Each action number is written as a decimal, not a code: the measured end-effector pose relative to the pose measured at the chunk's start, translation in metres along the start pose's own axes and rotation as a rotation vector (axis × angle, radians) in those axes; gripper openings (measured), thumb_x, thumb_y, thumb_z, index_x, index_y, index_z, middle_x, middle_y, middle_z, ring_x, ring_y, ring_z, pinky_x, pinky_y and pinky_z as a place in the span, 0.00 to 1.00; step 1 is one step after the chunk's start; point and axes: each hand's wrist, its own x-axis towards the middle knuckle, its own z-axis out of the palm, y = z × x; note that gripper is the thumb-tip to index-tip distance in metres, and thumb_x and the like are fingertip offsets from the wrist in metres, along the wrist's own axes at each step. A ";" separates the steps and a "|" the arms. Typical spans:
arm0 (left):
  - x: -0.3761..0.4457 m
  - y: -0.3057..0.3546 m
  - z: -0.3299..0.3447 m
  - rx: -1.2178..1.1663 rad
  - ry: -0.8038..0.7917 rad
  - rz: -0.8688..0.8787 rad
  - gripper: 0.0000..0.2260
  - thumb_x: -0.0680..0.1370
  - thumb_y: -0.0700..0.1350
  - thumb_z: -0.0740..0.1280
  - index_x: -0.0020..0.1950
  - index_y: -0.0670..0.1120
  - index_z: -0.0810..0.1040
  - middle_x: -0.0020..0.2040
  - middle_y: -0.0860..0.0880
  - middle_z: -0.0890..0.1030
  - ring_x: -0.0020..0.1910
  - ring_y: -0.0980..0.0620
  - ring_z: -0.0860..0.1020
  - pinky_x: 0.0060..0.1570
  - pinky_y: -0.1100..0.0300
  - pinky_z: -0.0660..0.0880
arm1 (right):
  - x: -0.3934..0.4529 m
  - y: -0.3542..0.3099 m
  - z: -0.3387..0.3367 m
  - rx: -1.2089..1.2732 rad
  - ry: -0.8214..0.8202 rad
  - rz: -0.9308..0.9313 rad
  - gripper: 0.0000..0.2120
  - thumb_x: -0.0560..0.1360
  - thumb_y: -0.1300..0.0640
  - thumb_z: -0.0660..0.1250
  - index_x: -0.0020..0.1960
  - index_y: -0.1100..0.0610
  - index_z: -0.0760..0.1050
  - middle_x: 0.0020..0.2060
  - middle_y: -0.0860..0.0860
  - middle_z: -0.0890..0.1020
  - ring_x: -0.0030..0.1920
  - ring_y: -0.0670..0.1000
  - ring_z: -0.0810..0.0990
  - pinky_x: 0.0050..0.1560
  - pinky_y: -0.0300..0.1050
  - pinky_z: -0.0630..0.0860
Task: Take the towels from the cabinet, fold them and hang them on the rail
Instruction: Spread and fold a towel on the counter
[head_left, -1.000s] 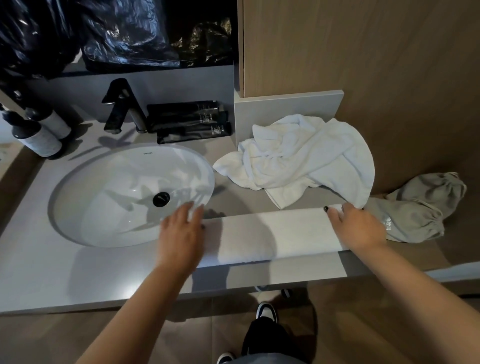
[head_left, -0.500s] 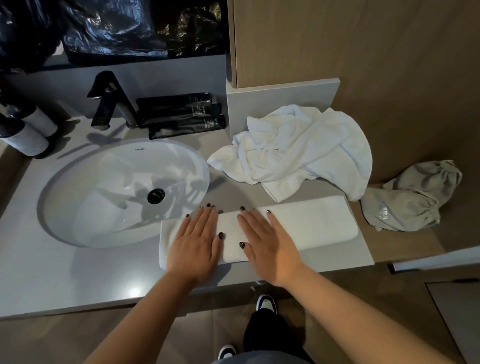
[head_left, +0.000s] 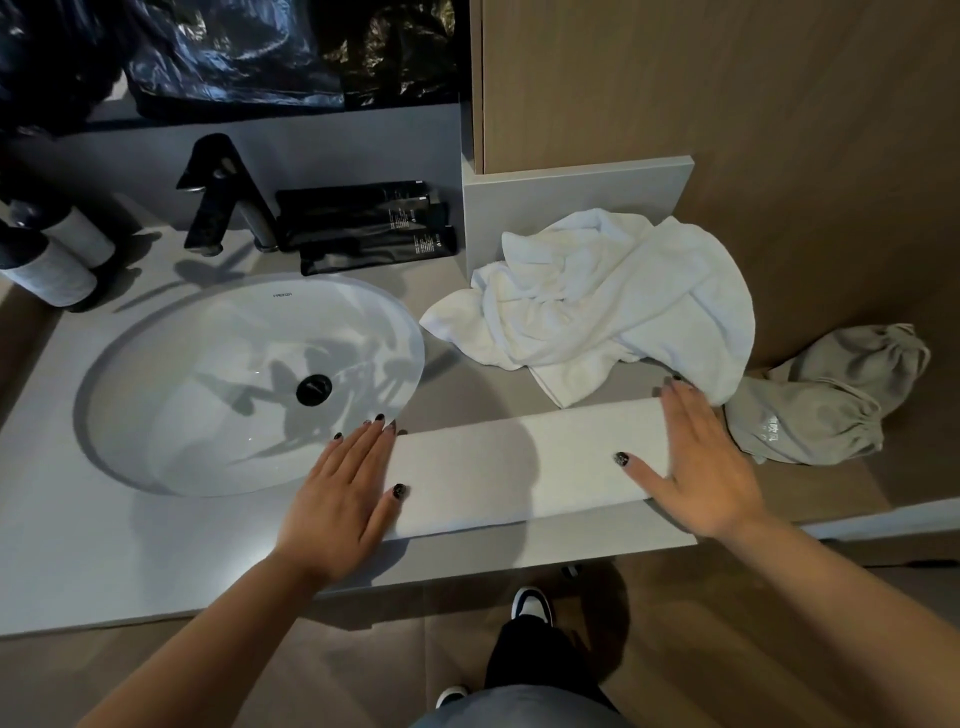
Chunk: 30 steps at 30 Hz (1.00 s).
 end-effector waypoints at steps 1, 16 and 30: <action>0.000 0.000 0.000 -0.038 0.014 -0.007 0.29 0.83 0.58 0.47 0.80 0.43 0.57 0.79 0.46 0.59 0.79 0.49 0.56 0.77 0.51 0.50 | 0.000 0.001 0.001 0.025 0.009 0.018 0.52 0.70 0.22 0.40 0.80 0.57 0.43 0.80 0.51 0.47 0.79 0.51 0.43 0.77 0.55 0.55; 0.019 -0.003 -0.010 -0.032 -0.080 0.053 0.37 0.79 0.65 0.35 0.81 0.43 0.51 0.80 0.46 0.52 0.79 0.46 0.53 0.77 0.58 0.41 | 0.002 0.011 -0.001 0.075 -0.056 -0.019 0.51 0.69 0.22 0.40 0.80 0.55 0.38 0.80 0.49 0.41 0.79 0.49 0.39 0.78 0.51 0.44; 0.104 0.083 -0.015 -0.361 -0.145 0.044 0.32 0.71 0.69 0.58 0.63 0.48 0.78 0.56 0.47 0.78 0.55 0.47 0.75 0.58 0.52 0.73 | -0.066 -0.105 -0.012 1.179 0.333 0.651 0.27 0.74 0.66 0.71 0.69 0.57 0.65 0.63 0.51 0.67 0.64 0.51 0.69 0.62 0.42 0.68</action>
